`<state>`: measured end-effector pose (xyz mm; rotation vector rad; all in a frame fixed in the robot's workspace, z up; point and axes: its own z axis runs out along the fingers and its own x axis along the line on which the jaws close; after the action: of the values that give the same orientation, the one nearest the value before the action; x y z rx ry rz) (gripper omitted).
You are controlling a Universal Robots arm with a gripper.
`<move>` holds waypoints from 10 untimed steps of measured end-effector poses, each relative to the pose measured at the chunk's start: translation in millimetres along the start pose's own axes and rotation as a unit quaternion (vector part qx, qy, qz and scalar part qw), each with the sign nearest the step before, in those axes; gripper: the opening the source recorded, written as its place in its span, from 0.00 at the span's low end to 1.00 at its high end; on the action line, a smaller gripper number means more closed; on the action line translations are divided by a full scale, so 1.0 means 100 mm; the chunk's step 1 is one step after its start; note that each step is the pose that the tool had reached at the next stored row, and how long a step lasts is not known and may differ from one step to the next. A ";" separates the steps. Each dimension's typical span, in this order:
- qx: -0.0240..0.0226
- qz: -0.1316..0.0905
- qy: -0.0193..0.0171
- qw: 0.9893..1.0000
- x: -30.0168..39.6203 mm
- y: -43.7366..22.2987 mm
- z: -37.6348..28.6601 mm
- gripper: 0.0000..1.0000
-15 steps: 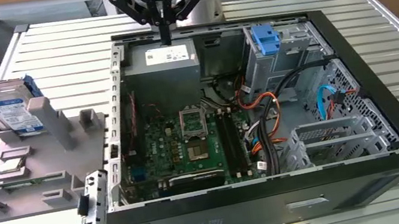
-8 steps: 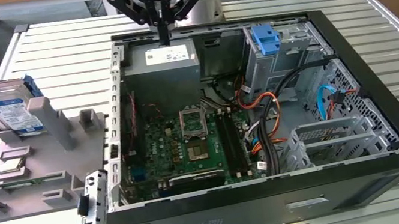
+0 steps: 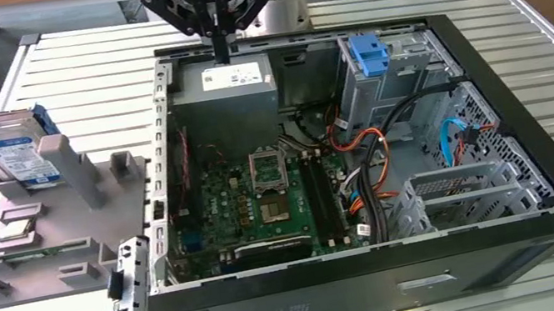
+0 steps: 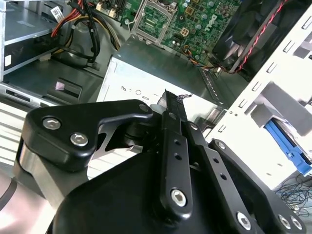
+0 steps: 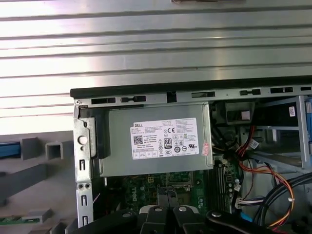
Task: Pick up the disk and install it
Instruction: 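Reach for the disk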
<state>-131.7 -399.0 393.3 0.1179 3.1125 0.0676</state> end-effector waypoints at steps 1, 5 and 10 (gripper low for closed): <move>0.000 0.000 0.000 1.000 0.014 -0.001 0.000 0.11; 0.000 0.000 0.000 1.000 0.062 -0.005 -0.001 0.11; 0.000 0.000 0.000 1.000 0.090 -0.006 -0.002 0.11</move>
<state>-140.7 -398.9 393.3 0.1178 3.1125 0.0677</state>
